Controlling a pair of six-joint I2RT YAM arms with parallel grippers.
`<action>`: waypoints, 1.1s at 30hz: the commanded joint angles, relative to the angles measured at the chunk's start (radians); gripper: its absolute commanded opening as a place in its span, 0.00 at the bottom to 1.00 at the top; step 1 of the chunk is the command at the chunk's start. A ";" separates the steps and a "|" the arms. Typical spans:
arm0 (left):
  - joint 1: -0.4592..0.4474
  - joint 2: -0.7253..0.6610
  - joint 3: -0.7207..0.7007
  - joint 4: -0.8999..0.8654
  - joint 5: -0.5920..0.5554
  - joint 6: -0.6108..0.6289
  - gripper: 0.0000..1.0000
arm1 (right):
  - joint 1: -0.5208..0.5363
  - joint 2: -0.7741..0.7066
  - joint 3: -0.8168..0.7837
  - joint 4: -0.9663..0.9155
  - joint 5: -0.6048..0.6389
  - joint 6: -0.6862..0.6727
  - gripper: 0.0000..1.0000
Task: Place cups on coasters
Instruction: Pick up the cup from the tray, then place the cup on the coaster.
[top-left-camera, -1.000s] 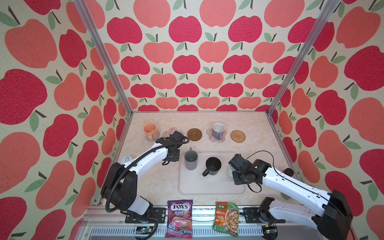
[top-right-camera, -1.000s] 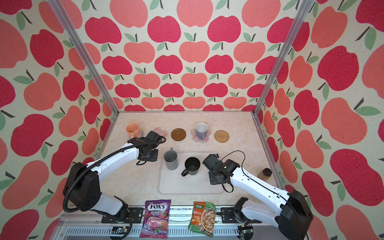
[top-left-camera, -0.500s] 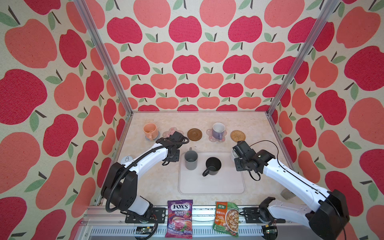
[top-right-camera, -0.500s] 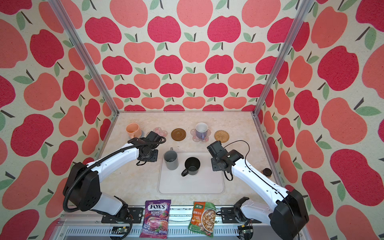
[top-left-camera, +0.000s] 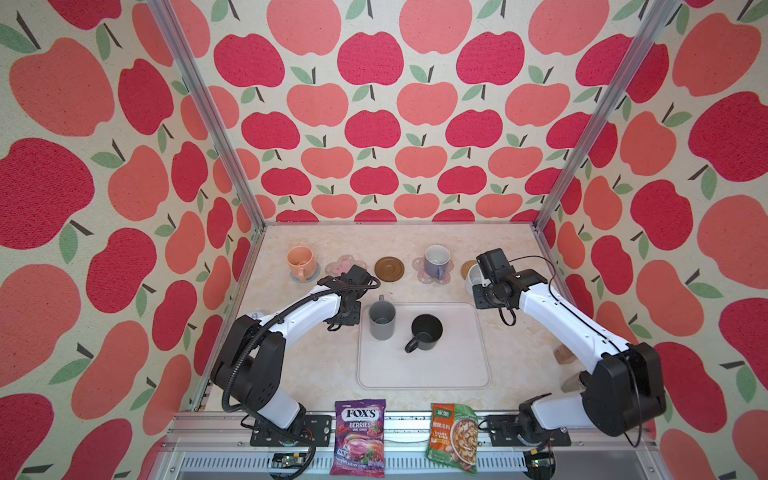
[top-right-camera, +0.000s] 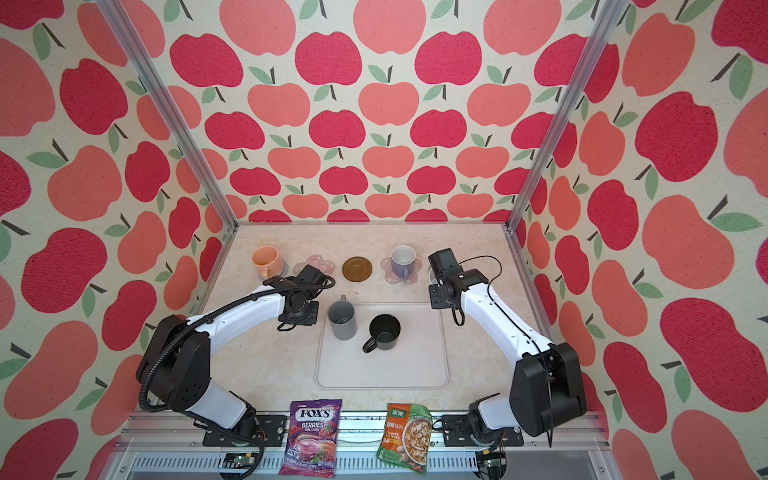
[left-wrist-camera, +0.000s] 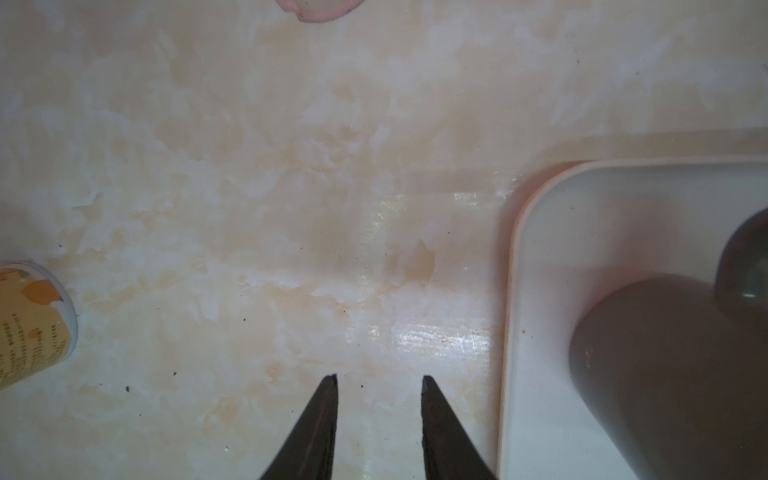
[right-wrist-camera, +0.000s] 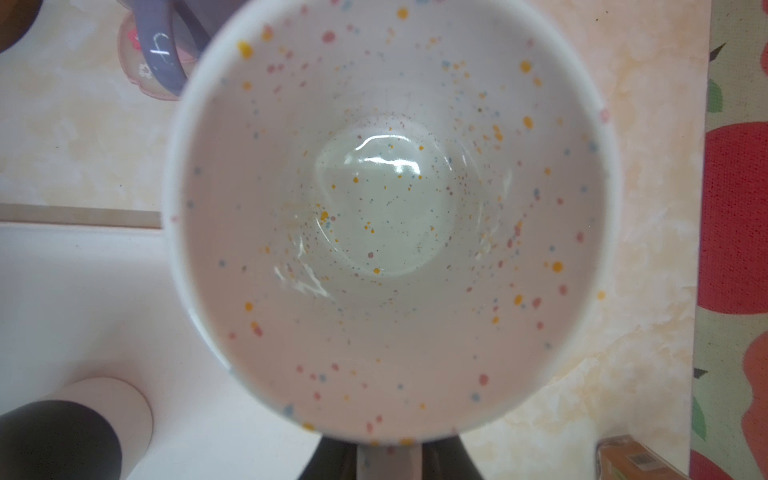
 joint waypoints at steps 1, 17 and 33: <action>0.002 -0.007 -0.011 -0.011 -0.021 -0.029 0.36 | -0.045 0.034 0.072 0.101 -0.019 -0.053 0.00; 0.024 -0.072 0.040 -0.088 -0.032 -0.075 0.36 | -0.187 0.277 0.276 0.148 -0.093 -0.078 0.00; 0.043 -0.091 0.108 -0.194 -0.074 -0.085 0.36 | -0.190 0.398 0.369 0.123 -0.079 -0.082 0.00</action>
